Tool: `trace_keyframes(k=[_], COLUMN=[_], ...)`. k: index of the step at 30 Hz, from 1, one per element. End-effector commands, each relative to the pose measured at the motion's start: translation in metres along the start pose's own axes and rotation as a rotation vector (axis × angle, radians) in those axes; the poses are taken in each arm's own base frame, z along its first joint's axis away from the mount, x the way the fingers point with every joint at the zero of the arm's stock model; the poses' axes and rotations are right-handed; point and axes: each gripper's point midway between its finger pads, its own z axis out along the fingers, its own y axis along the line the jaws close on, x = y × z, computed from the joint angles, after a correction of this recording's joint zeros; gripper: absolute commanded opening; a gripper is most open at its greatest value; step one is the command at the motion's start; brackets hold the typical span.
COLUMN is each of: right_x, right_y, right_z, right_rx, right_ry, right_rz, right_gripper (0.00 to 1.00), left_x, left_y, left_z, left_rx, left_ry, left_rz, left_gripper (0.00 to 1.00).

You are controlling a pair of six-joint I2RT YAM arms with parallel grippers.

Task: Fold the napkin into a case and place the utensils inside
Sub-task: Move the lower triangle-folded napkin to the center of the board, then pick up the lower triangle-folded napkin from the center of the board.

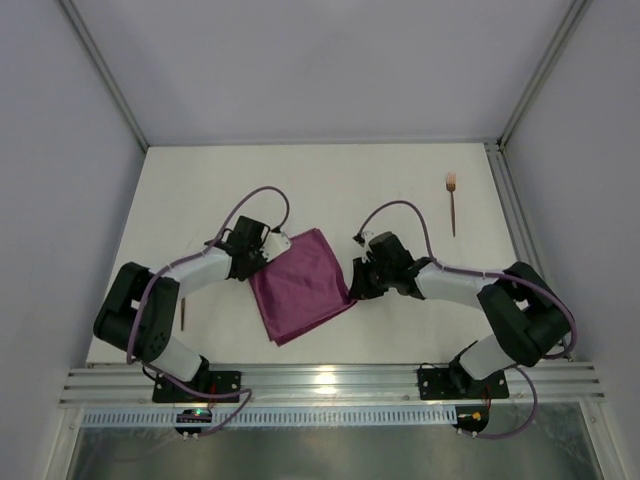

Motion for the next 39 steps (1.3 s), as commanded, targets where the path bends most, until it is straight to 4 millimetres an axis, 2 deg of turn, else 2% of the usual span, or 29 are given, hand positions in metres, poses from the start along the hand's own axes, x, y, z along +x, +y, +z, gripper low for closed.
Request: trace_keyframes(k=[1, 2, 3, 4, 5, 7, 9, 10, 12, 13, 14, 15, 16, 18, 19, 22, 25, 29, 35, 39], right_x=[0.021, 0.028, 0.032, 0.045, 0.040, 0.044, 0.034, 0.028, 0.015, 0.008, -0.011, -0.017, -0.039, -0.055, -0.070, -0.090, -0.102, -0.099, -0.086, -0.084], right_y=[0.022, 0.024, 0.026, 0.024, 0.030, 0.031, 0.034, 0.034, 0.032, 0.031, 0.038, 0.038, 0.048, 0.061, 0.068, 0.079, 0.084, 0.084, 0.092, 0.094], right_z=[-0.009, -0.017, -0.021, -0.026, -0.036, -0.047, -0.060, -0.067, -0.072, -0.073, -0.077, -0.073, -0.075, -0.073, -0.067, -0.054, -0.042, -0.018, 0.003, 0.020], right_rx=[-0.042, -0.048, -0.053, -0.043, -0.064, -0.061, -0.055, -0.038, -0.015, -0.010, -0.022, -0.014, -0.037, -0.082, -0.106, -0.143, -0.158, -0.169, -0.208, -0.230], right_ry=[-0.002, -0.012, -0.014, 0.014, -0.017, -0.016, -0.058, -0.059, -0.074, -0.081, -0.118, -0.121, -0.167, -0.187, -0.216, -0.254, -0.268, -0.236, -0.202, -0.188], right_rz=[0.067, 0.094, 0.101, 0.116, 0.115, 0.128, 0.092, 0.079, 0.059, 0.034, 0.019, 0.007, -0.015, -0.034, -0.044, -0.046, -0.045, -0.035, -0.020, 0.018], right_gripper=[0.19, 0.19, 0.19, 0.19, 0.19, 0.23, 0.33, 0.36, 0.40, 0.41, 0.41, 0.41, 0.41, 0.40, 0.35, 0.24, 0.22, 0.20, 0.17, 0.15], left_x=[-0.034, -0.041, -0.037, -0.041, -0.046, -0.040, -0.044, -0.038, -0.049, -0.048, -0.055, -0.061, -0.063, -0.065, -0.064, -0.053, -0.047, -0.048, -0.057, -0.052], left_y=[0.004, 0.007, 0.002, 0.004, 0.006, 0.012, 0.027, 0.032, 0.035, 0.029, 0.023, 0.022, 0.018, 0.009, 0.009, 0.009, 0.004, 0.003, -0.004, -0.005], left_z=[0.002, -0.004, -0.010, -0.020, -0.028, -0.039, -0.052, -0.055, -0.061, -0.063, -0.065, -0.064, -0.064, -0.058, -0.055, -0.041, -0.026, -0.012, -0.004, 0.005], left_rx=[0.037, 0.053, 0.087, 0.102, 0.122, 0.147, 0.130, 0.136, 0.184, 0.229, 0.283, 0.313, 0.346, 0.426, 0.441, 0.481, 0.503, 0.505, 0.564, 0.556], left_ry=[-0.120, -0.137, -0.126, -0.161, -0.198, -0.212, -0.237, -0.221, -0.253, -0.236, -0.256, -0.256, -0.252, -0.238, -0.226, -0.172, -0.125, -0.120, -0.147, -0.116], left_rz=[-0.030, -0.029, -0.029, -0.040, -0.050, -0.087, -0.140, -0.177, -0.232, -0.281, -0.303, -0.324, -0.376, -0.449, -0.486, -0.630, -0.684, -0.700, -0.720, -0.724], left_gripper=[0.39, 0.40, 0.42, 0.44, 0.46, 0.52, 0.55, 0.55, 0.57, 0.58, 0.59, 0.60, 0.61, 0.63, 0.63, 0.63, 0.64, 0.66, 0.66, 0.56])
